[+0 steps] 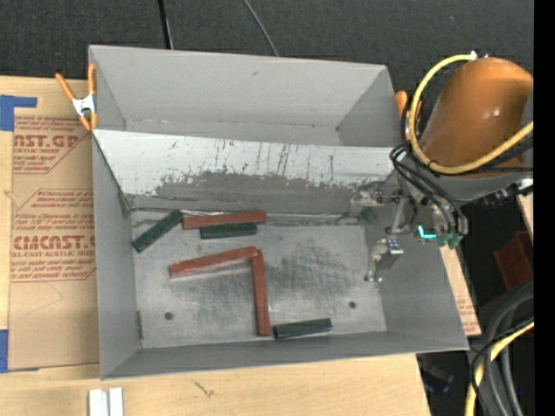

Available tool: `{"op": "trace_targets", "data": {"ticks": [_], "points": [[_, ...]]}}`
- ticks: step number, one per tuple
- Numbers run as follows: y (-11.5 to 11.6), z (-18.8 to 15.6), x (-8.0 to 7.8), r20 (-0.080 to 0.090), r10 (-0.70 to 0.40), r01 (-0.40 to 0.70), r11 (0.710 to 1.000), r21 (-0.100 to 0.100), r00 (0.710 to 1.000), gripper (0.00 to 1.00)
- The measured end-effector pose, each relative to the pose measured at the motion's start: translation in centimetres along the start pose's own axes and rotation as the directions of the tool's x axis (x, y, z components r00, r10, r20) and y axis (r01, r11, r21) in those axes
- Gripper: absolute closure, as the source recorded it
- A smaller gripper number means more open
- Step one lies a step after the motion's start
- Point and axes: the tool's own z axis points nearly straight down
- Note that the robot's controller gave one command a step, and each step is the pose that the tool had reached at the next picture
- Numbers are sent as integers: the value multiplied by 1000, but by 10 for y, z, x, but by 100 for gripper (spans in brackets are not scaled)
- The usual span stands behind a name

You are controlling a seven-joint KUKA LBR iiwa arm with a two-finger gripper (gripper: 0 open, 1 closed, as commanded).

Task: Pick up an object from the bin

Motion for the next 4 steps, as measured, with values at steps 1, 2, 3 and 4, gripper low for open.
{"op": "trace_targets", "data": {"ticks": [1, 2, 3, 4], "points": [[0, -4, -2, 8, -1, 1, 1000, 1, 1000, 0], [25, 54, -1, 10, -158, 158, 987, 2, 987, 0], [109, 88, 12, 5, -333, 333, 943, -2, 943, 0], [109, 92, 10, 5, -496, 496, 868, 3, 868, 0]]}}
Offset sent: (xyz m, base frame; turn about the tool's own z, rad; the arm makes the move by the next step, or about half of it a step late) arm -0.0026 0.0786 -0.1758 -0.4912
